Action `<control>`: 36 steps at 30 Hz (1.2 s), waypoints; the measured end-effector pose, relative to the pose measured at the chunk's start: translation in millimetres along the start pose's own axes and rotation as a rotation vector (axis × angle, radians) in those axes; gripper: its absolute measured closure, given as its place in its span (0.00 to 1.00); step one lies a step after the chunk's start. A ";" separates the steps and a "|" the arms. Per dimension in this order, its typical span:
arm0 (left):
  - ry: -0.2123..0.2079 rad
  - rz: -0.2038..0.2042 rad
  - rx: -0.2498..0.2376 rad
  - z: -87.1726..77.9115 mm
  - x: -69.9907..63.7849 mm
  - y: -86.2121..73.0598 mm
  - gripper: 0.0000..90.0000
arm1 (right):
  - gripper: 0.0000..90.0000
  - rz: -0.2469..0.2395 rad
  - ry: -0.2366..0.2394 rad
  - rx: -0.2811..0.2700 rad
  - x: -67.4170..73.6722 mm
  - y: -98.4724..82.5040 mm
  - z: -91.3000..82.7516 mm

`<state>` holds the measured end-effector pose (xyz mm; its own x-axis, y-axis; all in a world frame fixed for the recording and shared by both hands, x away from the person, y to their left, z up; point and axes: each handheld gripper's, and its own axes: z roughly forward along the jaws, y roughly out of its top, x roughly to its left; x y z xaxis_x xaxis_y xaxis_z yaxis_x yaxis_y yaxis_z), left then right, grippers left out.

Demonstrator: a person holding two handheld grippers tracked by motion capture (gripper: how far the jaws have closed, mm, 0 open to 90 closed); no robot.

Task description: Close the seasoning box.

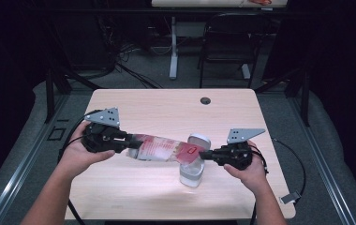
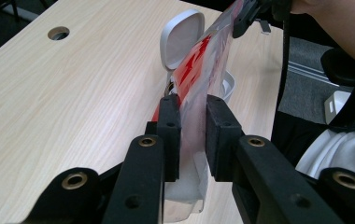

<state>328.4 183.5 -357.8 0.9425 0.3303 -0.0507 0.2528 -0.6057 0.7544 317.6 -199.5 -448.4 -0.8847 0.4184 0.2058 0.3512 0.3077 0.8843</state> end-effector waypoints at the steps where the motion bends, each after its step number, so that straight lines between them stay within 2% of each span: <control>1: 0.001 -0.002 -0.001 0.1 -0.3 0.4 0.87 | 1.00 -0.001 0.000 0.001 -0.2 0.0 -0.4; 20: -0.004 0.011 -0.001 0.3 -2.0 6.8 0.87 | 1.00 -0.001 -0.006 -0.006 -0.8 -0.1 -5.2; 36: -0.008 0.008 -0.008 4.4 -1.8 9.8 0.87 | 1.00 0.022 -0.003 -0.010 -6.4 -5.0 -5.8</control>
<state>330.1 173.8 -353.2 0.9463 0.3193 -0.0497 0.2432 -0.6023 0.7603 319.7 -208.6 -451.7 -0.8759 0.4275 0.2237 0.3674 0.2904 0.8836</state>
